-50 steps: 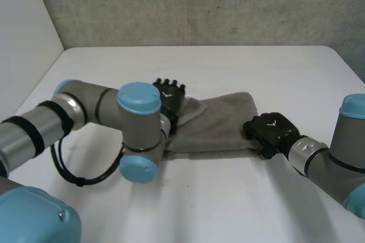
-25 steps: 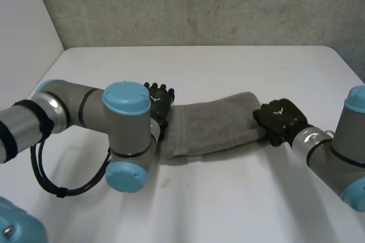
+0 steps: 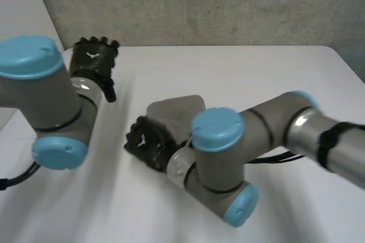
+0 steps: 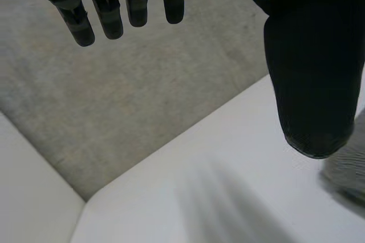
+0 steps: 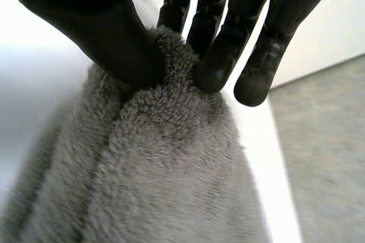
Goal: Fold the towel.
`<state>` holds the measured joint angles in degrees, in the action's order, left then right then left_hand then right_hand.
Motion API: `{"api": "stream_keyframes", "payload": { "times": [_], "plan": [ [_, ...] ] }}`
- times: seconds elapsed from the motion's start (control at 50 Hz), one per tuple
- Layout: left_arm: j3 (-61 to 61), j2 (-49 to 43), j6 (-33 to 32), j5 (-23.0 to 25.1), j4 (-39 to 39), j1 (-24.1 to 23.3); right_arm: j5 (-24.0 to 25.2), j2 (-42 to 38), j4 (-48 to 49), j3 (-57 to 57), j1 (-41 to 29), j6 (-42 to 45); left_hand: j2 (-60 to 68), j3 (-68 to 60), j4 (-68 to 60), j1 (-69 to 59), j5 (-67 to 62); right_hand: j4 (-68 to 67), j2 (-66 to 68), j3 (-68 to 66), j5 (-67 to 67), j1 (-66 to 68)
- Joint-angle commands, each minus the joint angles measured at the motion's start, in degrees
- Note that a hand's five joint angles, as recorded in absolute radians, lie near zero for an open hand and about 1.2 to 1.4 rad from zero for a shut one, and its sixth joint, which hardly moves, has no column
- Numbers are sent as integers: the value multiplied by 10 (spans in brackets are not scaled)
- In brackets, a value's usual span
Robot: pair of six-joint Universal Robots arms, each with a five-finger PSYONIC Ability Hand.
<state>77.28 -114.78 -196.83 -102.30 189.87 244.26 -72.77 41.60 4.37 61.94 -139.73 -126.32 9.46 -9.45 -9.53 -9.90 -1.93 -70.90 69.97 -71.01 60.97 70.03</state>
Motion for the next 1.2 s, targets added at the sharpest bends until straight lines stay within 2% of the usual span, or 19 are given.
{"api": "stream_keyframes", "payload": {
  "times": [0.02, 0.06, 0.08, 0.12, 0.14, 0.18, 0.24, 0.28, 0.38, 0.54, 0.74, 0.82, 0.92, 1.0, 1.1, 1.14, 1.16, 1.2],
  "plan": [
    [3, 4, 4, 39, -3, 16, -53, -27, -70, -34, -12, -26, 5, -5, -5, -1, 19, 609, -600, 610, -610, -600],
    [0, -1, 3, 44, -1, 10, -57, 14, -68, -10, -5, -91, 5, -5, -5, -1, 19, 609, -600, 610, -610, -600],
    [0, -1, 3, 44, -1, 10, -57, 14, -68, -10, -5, -91, 5, -5, -5, -1, 19, 609, -600, 610, -610, -600],
    [-9, -4, 6, 46, 0, 3, -56, 66, -66, 23, 7, -174, 5, -5, -5, -1, 19, 609, -600, 610, -610, -600],
    [-9, -4, 6, 46, 0, 3, -56, 67, -66, 23, 7, -175, 5, -5, -5, -1, 19, 609, -600, 610, -610, -600],
    [-22, -10, 21, 49, 1, -14, -57, 117, -63, 54, 32, -250, 5, -5, -5, -1, 19, 609, -600, 610, -610, -600],
    [-28, -11, 33, 54, 1, -22, -58, 142, -63, 70, 51, -286, 5, -5, -5, -1, 19, 609, -600, 610, -610, -600],
    [-31, -17, 61, 68, -1, -32, -58, 181, -64, 101, 89, -360, 5, -5, -5, -1, 19, 609, -600, 610, -610, -600],
    [-32, -39, 109, 90, -5, -55, -62, 197, -71, 122, 151, -432, 5, -5, -5, -1, 19, 609, -600, 610, -610, -600],
    [-30, -95, 160, 99, -36, -87, -58, 154, -101, 101, 196, -450, 5, -5, -5, -1, 19, 609, -600, 610, -610, -600],
    [-19, -145, 155, 95, -68, -89, -42, 58, -133, 12, 191, -452, 5, -5, -5, -1, 19, 609, -600, 610, -610, -600],
    [-5, -151, 152, 95, -68, -88, -48, -7, -170, -45, 186, -438, 5, -5, -5, -1, 19, 609, -600, 610, -610, -600],
    [1, -156, 142, 95, -67, -88, -63, -45, -193, -89, 175, -410, 5, -5, -5, -1, 19, 609, -600, 610, -610, -600],
    [-1, -153, 135, 94, -67, -88, -75, -38, -195, -97, 174, -401, 5, -5, -5, -1, 19, 609, -600, 610, -610, -600],
    [-14, -126, 132, 95, -68, -89, -75, 21, -188, -85, 174, -407, 5, -5, -5, -1, 19, 609, -600, 610, -610, -600],
    [-20, -88, 134, 95, -68, -89, -79, 80, -172, -61, 180, -408, 5, -5, -5, -1, 19, 609, -600, 610, -610, -600],
    [-20, -88, 134, 95, -68, -89, -79, 81, -172, -61, 180, -408, 5, -5, -5, -1, 19, 609, -600, 610, -610, -600],
    [-17, -44, 135, 94, -75, -89, -98, 153, -141, -24, 187, -410, 5, -5, -5, -1, 19, 609, -600, 610, -610, -600]
  ]
}}
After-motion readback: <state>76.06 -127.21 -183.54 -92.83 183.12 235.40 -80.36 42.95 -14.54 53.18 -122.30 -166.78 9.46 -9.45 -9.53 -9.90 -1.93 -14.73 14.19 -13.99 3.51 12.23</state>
